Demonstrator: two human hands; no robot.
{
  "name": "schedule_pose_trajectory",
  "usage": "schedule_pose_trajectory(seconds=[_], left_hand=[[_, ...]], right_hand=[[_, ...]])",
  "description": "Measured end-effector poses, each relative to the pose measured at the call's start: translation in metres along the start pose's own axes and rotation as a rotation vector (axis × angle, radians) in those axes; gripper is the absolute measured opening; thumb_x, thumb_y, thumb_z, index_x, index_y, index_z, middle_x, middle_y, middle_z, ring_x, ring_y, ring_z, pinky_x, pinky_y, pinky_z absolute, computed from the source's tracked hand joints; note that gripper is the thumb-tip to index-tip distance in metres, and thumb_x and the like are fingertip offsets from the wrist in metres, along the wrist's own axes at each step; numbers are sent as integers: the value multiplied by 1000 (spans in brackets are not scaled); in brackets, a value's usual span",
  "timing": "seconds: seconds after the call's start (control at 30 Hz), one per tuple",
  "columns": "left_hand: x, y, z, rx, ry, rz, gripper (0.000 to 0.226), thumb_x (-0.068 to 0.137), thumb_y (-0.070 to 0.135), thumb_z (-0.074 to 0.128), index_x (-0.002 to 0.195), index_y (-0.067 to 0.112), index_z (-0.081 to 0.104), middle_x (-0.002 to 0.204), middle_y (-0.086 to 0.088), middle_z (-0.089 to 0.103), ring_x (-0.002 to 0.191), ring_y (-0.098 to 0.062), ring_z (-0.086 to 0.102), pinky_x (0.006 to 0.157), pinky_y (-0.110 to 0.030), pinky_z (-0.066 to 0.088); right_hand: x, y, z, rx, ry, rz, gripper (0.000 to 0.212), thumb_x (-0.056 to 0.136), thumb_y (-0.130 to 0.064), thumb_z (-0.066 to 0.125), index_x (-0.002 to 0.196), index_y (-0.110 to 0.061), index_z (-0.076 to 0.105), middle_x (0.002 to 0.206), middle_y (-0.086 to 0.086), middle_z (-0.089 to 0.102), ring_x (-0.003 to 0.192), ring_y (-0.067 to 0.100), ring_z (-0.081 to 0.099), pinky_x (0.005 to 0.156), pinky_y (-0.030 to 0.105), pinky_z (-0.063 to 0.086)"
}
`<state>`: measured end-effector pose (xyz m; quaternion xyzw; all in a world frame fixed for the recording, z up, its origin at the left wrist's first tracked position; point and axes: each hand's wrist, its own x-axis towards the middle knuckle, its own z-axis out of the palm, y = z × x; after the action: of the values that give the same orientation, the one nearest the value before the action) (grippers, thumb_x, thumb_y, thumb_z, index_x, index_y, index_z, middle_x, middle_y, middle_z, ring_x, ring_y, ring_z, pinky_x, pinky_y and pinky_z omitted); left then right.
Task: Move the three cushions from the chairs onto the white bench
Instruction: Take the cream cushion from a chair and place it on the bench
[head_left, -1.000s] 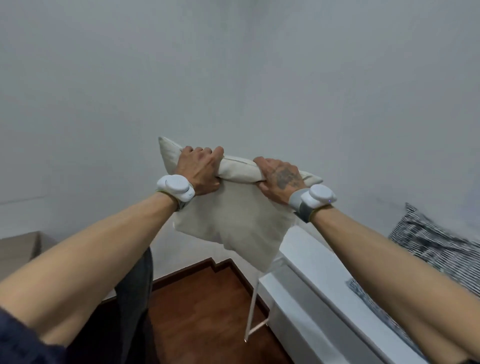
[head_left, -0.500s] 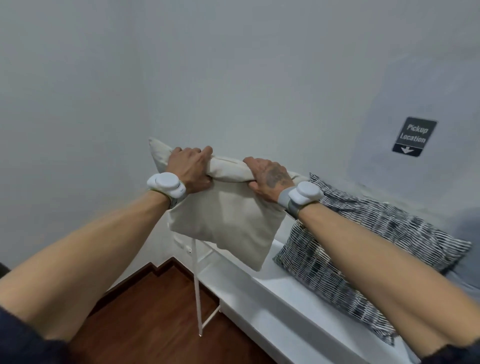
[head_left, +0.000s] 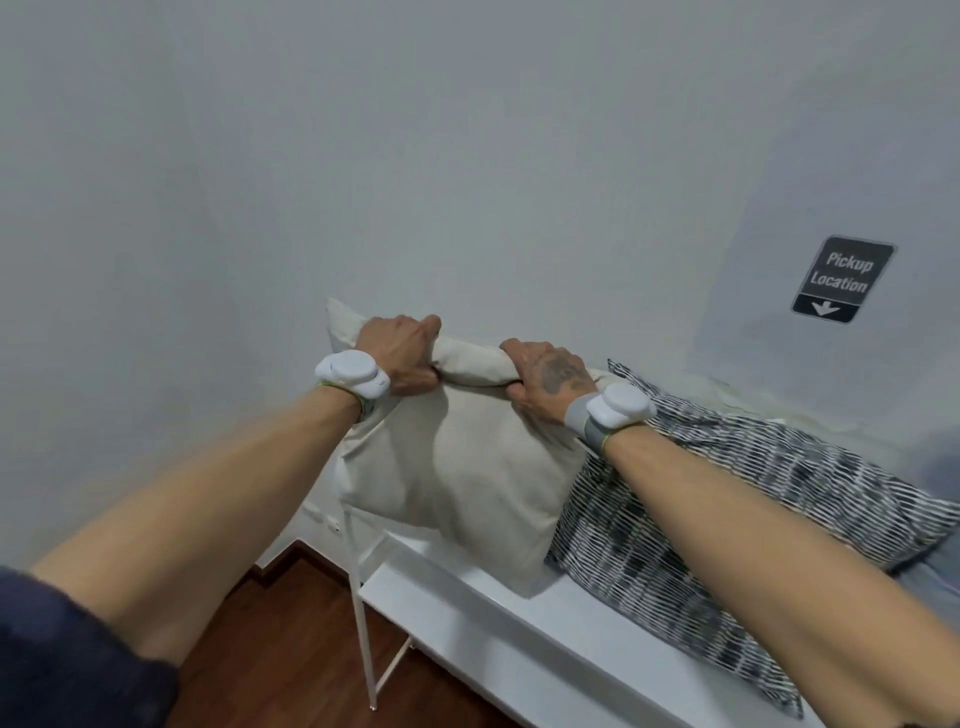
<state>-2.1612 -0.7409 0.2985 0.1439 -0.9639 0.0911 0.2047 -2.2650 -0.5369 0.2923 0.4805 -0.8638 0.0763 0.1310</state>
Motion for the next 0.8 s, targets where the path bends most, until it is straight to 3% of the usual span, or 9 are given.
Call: schedule_pose_trajectory(seconds=[0.4,0.57,0.8], left_hand=[[47,-5,64,-62,-132,36,32,60,30,59,87,20,45,68,-3,51,60,-30,52,54,-29,34],[55,-9,72,-63,-13,64,30,66,25,59,92,17,47,84,-9,62,76,-35,59,68,-36,35],[63,-10,66,-81,-19,45,36,68,25,62,99,14,51,90,-12,64,81,-36,61,72,-37,38]], right_hand=[[24,12,37,-43,-47,112,34,86,-19,52,119,-13,47,113,10,60,99,35,58,70,34,34],[26,13,45,-241,-3,82,43,90,-13,53,132,-15,42,117,6,57,103,30,56,83,37,39],[40,22,37,-212,40,88,36,87,-7,53,122,-14,49,112,8,58,99,32,56,81,38,37]])
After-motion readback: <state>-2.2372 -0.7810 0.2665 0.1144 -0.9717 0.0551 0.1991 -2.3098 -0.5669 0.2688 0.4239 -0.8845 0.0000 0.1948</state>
